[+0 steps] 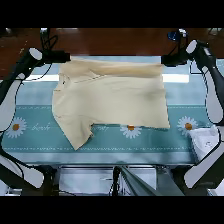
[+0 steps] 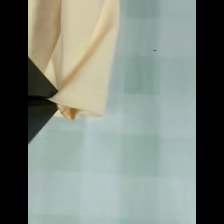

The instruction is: Fold the shirts.

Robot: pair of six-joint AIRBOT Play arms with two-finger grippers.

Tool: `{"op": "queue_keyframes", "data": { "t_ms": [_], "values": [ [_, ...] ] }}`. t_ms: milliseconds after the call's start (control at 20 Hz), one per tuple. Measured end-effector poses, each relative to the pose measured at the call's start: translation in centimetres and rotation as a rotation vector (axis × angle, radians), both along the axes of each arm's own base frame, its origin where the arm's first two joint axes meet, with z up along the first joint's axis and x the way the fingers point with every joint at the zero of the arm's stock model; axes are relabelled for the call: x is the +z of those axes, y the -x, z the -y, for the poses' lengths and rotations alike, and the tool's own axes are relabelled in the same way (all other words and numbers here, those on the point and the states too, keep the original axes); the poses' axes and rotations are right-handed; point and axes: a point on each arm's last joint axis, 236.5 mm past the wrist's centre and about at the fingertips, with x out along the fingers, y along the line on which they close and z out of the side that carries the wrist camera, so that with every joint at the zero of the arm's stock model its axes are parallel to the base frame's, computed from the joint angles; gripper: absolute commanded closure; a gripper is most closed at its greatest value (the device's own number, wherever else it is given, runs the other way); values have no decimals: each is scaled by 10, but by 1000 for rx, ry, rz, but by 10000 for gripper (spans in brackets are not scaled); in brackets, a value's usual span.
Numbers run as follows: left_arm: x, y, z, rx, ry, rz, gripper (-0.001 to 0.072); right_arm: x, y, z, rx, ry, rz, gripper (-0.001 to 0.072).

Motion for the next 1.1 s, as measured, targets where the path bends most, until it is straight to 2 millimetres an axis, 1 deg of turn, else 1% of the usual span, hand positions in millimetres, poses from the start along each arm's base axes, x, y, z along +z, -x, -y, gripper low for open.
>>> {"op": "queue_keyframes", "data": {
  "t_ms": [200, 350, 450, 600, 650, 700, 750, 800, 850, 900, 950, 1000, 1050, 1100],
  "values": [
    [-27, 37, -11, 19, 65, -214, 677, -18, 38, -4, 18, -11, -178, 702],
    [-44, 60, -20, 28, 66, -339, 677, -33, 61, -6, 29, -16, -289, 702],
    [-54, 74, -25, 28, 52, -408, 676, -40, 69, -4, 28, -10, -331, 702],
    [-66, 87, -29, 25, 31, -474, 672, -45, 76, -2, 25, 0, -365, 701],
    [-70, 89, -29, 23, 26, -489, 633, -46, 77, -1, 24, 3, -369, 699],
    [-75, 93, -28, 20, 25, -508, 477, -46, 77, 0, 21, 5, -371, 654],
    [-79, 94, -27, 17, 22, -520, 276, -47, 76, 0, 18, 4, -369, 545],
    [-84, 96, -26, 13, 16, -534, 204, -46, 76, -1, 17, 2, -366, 476],
    [-86, 98, -25, 7, 15, -544, 194, -46, 76, -1, 18, 0, -366, 463],
    [-83, 99, -25, 4, 14, -550, 195, -43, 76, -1, 23, -1, -366, 409],
    [-78, 98, -29, 4, 7, -550, 195, -36, 77, 1, 39, 10, -366, 303],
    [-67, 98, -38, 4, -9, -552, 195, -25, 79, 7, 56, 38, -360, 275],
    [-52, 96, -55, 20, -45, -535, 195, -10, 82, 20, 61, 84, -352, 275],
    [-36, 97, -77, 50, -85, -526, 195, 6, 85, 37, 45, 126, -338, 275]
  ]
}}
